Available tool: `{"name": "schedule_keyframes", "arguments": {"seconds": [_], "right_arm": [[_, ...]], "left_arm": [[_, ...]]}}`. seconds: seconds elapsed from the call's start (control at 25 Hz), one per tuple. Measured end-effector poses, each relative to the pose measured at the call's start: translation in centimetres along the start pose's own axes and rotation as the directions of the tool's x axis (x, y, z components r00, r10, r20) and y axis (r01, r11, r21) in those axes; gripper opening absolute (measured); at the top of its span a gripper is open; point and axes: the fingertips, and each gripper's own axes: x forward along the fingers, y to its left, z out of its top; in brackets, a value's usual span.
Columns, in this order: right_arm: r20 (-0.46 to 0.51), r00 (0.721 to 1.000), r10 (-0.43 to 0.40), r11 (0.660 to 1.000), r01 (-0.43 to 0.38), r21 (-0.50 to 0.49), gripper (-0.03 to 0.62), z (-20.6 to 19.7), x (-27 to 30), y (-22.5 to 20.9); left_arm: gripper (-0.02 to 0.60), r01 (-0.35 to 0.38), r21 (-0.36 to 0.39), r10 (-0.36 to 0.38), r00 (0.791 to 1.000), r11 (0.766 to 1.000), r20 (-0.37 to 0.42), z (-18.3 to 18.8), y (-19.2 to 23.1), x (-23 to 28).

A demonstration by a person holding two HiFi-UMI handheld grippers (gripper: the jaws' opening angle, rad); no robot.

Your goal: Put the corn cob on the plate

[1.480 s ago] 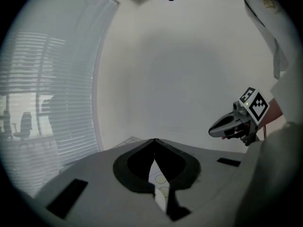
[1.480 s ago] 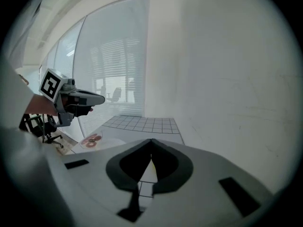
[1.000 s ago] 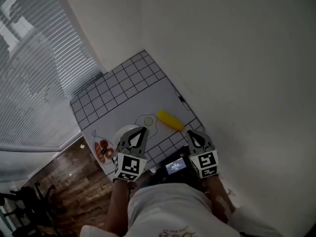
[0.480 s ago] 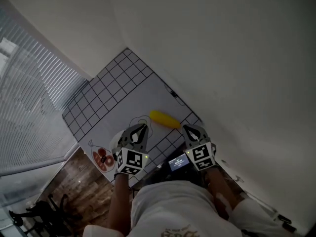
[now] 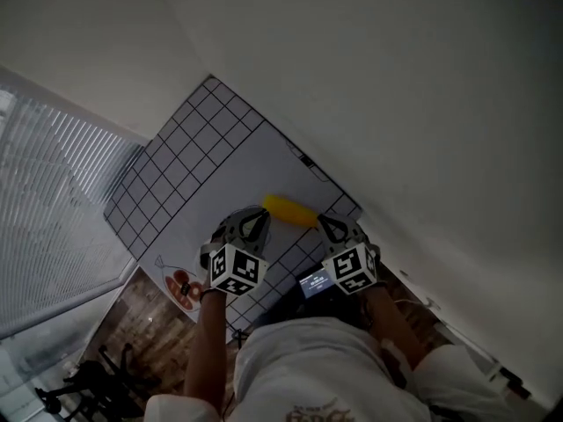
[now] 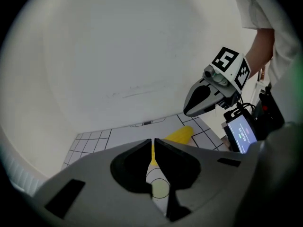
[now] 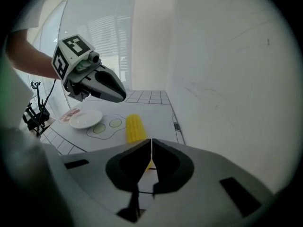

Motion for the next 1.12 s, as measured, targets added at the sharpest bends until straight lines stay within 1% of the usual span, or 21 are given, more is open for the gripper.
{"name": "schedule_keyframes", "arguments": {"seconds": [0.08,0.16,0.2,0.24,0.28,0.32,0.36,0.44,0.48,0.52,0.6,0.68,0.76,0.84,0.96,1.12], "right_arm": [[-0.015,1.0,0.024,1.0,-0.024,-0.016,0.008,-0.3,0.7,0.2],[-0.033,0.998,0.052,0.998,-0.053,-0.028,0.011,-0.5,1.3,0.6],[-0.043,0.997,0.069,0.997,-0.071,-0.032,0.034,-0.7,1.6,0.9],[-0.053,0.995,0.087,0.995,-0.089,-0.034,0.09,-0.8,2.0,1.2],[-0.063,0.993,0.105,0.994,-0.107,-0.034,0.117,-0.9,2.3,1.4],[-0.071,0.99,0.12,0.992,-0.123,-0.037,0.126,-1.0,2.7,1.6],[-0.079,0.988,0.132,0.99,-0.135,-0.042,0.144,-1.1,3.1,1.8],[-0.094,0.984,0.15,0.986,-0.156,-0.055,0.169,-1.3,3.7,2.3],[-0.099,0.982,0.159,0.985,-0.165,-0.058,0.181,-1.3,3.9,2.6],[-0.101,0.981,0.167,0.983,-0.173,-0.056,0.189,-1.4,4.1,2.9],[-0.099,0.979,0.18,0.981,-0.186,-0.048,0.201,-1.4,4.4,3.1],[-0.095,0.977,0.192,0.98,-0.196,-0.039,0.215,-1.4,4.7,3.0],[-0.093,0.973,0.21,0.977,-0.213,-0.026,0.222,-1.4,4.9,3.1],[-0.092,0.97,0.227,0.973,-0.229,-0.015,0.229,-1.5,5.1,3.1],[-0.091,0.965,0.248,0.968,-0.25,-0.01,0.235,-1.5,5.4,3.1],[-0.108,0.957,0.269,0.962,-0.272,-0.021,0.247,-1.8,5.8,3.4]], "left_arm": [[0.012,0.026,0.044,-0.025,1.0,0.999,-0.017,-0.1,0.0,0.7],[0.012,0.072,0.096,-0.07,0.997,0.993,-0.026,-0.1,-0.4,1.3],[0.029,0.105,0.121,-0.102,0.994,0.987,-0.028,0.0,-0.8,1.5],[0.071,0.138,0.143,-0.135,0.99,0.98,-0.033,0.0,-1.2,1.8],[0.116,0.168,0.164,-0.163,0.986,0.972,-0.043,0.0,-1.4,2.1],[0.139,0.193,0.186,-0.185,0.981,0.964,-0.058,-0.1,-1.6,2.5],[0.145,0.216,0.21,-0.205,0.976,0.954,-0.077,-0.3,-1.8,2.9],[0.186,0.272,0.245,-0.251,0.961,0.931,-0.115,-0.8,-2.3,3.6],[0.211,0.297,0.251,-0.272,0.953,0.921,-0.129,-1.0,-2.6,3.8],[0.222,0.316,0.253,-0.288,0.947,0.915,-0.14,-1.2,-2.7,4.0],[0.226,0.342,0.262,-0.308,0.937,0.902,-0.162,-1.5,-2.6,4.5],[0.231,0.371,0.282,-0.327,0.925,0.885,-0.193,-1.8,-2.5,5.0],[0.235,0.407,0.301,-0.349,0.909,0.862,-0.228,-2.2,-2.6,5.4],[0.242,0.443,0.304,-0.378,0.891,0.843,-0.251,-2.5,-2.9,5.7],[0.256,0.484,0.296,-0.41,0.869,0.824,-0.278,-2.7,-3.3,6.3],[0.26,0.513,0.306,-0.431,0.852,0.802,-0.298,-2.9,-3.9,7.0]]}}
